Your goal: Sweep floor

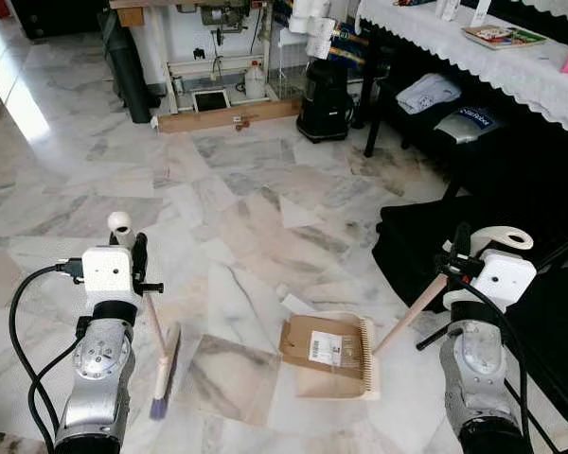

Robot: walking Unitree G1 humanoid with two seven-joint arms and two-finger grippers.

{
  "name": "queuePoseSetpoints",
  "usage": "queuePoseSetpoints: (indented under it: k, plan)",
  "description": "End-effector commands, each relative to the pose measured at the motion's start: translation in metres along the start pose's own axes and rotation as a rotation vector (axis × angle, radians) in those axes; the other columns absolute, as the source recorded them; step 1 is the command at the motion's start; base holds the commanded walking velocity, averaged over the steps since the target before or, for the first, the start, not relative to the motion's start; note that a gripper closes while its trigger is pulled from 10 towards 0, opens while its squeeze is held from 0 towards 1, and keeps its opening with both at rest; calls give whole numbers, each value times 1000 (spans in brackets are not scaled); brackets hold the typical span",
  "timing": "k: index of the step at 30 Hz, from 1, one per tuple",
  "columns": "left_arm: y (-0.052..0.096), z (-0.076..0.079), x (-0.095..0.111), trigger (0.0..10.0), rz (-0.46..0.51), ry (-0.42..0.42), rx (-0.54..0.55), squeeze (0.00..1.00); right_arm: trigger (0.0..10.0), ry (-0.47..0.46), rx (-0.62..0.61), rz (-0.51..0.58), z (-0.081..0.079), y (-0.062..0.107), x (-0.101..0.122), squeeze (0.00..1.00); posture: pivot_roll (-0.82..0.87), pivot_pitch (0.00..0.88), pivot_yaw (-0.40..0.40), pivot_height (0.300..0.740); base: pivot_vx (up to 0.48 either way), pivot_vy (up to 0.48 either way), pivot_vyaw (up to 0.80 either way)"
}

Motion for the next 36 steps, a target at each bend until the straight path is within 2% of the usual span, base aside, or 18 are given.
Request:
queuePoseSetpoints:
  k: [1,6,13,17,24,36]
  plan:
    - [-9,-3,15,10000,88,10,2,0,10000,-14,-7,49,-1,-2,9,0,82,0,13,740,0,0,0]
    - [-13,10,15,10000,89,45,-35,0,10000,-12,-43,45,4,8,7,0,26,0,27,740,0,0,0]
    - [-23,23,21,10000,107,88,-61,0,10000,-8,-66,59,10,10,10,0,1,0,44,740,0,0,0]
    - [-32,30,25,10000,124,105,-76,0,10000,-11,-85,56,9,6,10,0,20,0,37,740,0,0,0]
    - [-36,32,30,10000,137,112,-78,0,10000,3,-61,48,2,-2,9,0,54,0,25,740,0,0,0]
    - [-41,42,38,10000,161,110,-109,0,10000,-15,-58,51,-6,-2,8,0,45,0,44,740,0,0,780]
Point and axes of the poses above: a point about 5 cm out from each wrist's last joint towards the gripper, its own y axis pointing back from the gripper into the wrist, its own x axis along the axis of the wrist's last joint, z = x × y, the point moved 1 cm from there along -y, pointing out of the wrist towards the gripper, and after that the axes turned 15 degrees about -y, right-handed, at the moved point
